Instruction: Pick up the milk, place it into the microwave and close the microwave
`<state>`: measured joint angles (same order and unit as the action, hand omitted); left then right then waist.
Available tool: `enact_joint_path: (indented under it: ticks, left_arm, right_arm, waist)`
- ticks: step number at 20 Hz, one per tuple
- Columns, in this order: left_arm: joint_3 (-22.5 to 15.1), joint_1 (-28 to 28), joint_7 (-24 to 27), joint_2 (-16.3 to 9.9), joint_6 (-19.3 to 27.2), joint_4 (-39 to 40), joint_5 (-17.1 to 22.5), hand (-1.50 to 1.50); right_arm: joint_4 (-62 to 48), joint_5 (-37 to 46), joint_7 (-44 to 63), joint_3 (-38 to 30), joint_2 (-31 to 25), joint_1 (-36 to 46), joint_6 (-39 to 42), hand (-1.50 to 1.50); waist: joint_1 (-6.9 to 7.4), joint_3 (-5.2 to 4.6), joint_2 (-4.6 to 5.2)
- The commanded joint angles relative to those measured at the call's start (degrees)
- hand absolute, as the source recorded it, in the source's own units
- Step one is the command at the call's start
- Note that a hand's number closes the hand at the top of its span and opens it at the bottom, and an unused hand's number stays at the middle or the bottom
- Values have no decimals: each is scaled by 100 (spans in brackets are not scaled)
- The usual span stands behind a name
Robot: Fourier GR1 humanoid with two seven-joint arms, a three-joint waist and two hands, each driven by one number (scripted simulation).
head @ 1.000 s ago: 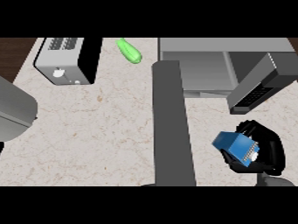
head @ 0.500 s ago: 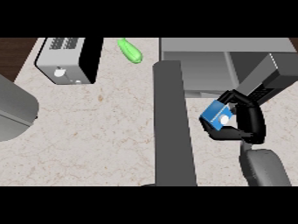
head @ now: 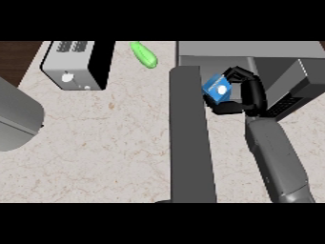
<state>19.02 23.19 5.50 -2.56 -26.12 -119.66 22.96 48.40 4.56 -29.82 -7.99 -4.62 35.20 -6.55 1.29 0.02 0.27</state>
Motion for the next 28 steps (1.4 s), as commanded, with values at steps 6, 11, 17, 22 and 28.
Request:
enact_joint_path:
  ticks: [6, 11, 17, 22, 28]
  left_arm:
    - [-130, -93, -311, 8, -7, -280, 112, -150]
    - [-106, -472, -309, -169, -88, 125, 150, -150]
    - [-311, -658, -145, -47, -105, 283, -154, -150]
    - [-323, -700, -7, -12, -87, 330, -349, -150]
    - [-386, -877, -171, -78, 30, 251, -491, -150]
  right_arm:
    - [-2524, 185, -868, -499, -270, 1655, -409, 150]
    - [-3120, 258, -1169, -659, -646, 2041, -522, 150]
    - [-3573, 529, -938, -586, -1006, 2567, -853, 150]
    - [-3767, 340, -888, -871, -816, 2757, -1391, 150]
    - [-3877, 293, -822, -1098, -915, 2784, -2667, 150]
  waist:
    - [175, 9, 65]
    - [317, 15, 165]
    - [453, 14, 232]
    - [574, 17, 259]
    - [711, 24, 352]
